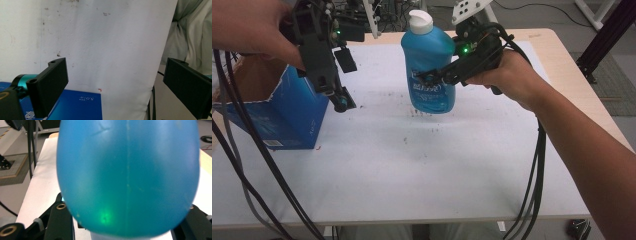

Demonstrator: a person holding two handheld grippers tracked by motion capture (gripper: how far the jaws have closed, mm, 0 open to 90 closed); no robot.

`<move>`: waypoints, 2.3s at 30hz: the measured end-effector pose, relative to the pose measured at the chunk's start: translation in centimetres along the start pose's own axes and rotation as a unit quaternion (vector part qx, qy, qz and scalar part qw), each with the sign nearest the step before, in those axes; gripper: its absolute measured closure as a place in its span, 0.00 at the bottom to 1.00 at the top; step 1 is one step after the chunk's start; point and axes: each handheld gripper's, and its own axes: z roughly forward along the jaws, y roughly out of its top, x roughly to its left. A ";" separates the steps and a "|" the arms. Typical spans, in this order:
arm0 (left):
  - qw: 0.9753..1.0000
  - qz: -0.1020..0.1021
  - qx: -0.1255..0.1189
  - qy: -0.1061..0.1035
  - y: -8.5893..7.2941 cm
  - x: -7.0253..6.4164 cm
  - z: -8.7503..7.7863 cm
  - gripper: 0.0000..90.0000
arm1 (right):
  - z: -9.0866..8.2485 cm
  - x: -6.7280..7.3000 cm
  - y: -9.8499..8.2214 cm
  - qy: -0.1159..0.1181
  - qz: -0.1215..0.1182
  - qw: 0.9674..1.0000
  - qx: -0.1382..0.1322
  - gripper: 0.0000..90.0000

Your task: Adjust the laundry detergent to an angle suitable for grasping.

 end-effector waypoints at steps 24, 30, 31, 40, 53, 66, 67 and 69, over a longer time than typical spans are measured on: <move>1.000 -0.004 0.003 -0.003 0.2 0.2 0.4 0.07 | 1.7 -0.1 -2.2 0.040 -0.006 0.999 0.008 0.49; 1.000 -0.005 0.003 -0.004 0.2 0.3 0.6 0.07 | 2.2 0.2 -2.6 0.045 -0.013 0.999 0.009 0.49; 1.000 -0.005 0.004 -0.004 0.2 0.3 0.6 0.07 | 2.4 0.3 -2.6 0.047 -0.014 0.999 0.007 0.49; 1.000 -0.008 0.005 -0.004 0.1 0.4 0.6 0.07 | 3.5 0.5 -3.3 0.060 -0.015 0.998 0.006 0.49; 1.000 -0.008 0.006 -0.006 0.2 0.4 0.7 0.07 | 3.6 0.6 -4.2 0.062 -0.011 0.998 0.004 0.49; 1.000 -0.004 0.006 -0.007 0.6 0.2 0.9 0.07 | 2.9 0.8 -4.8 0.060 -0.015 0.998 0.008 0.47; 1.000 -0.003 0.006 -0.007 0.6 0.2 0.9 0.06 | 3.0 0.8 -4.9 0.062 -0.010 0.998 0.008 0.47; 1.000 -0.004 0.005 -0.007 0.5 0.2 0.9 0.07 | 3.1 0.7 -5.1 0.066 0.001 0.998 0.007 0.44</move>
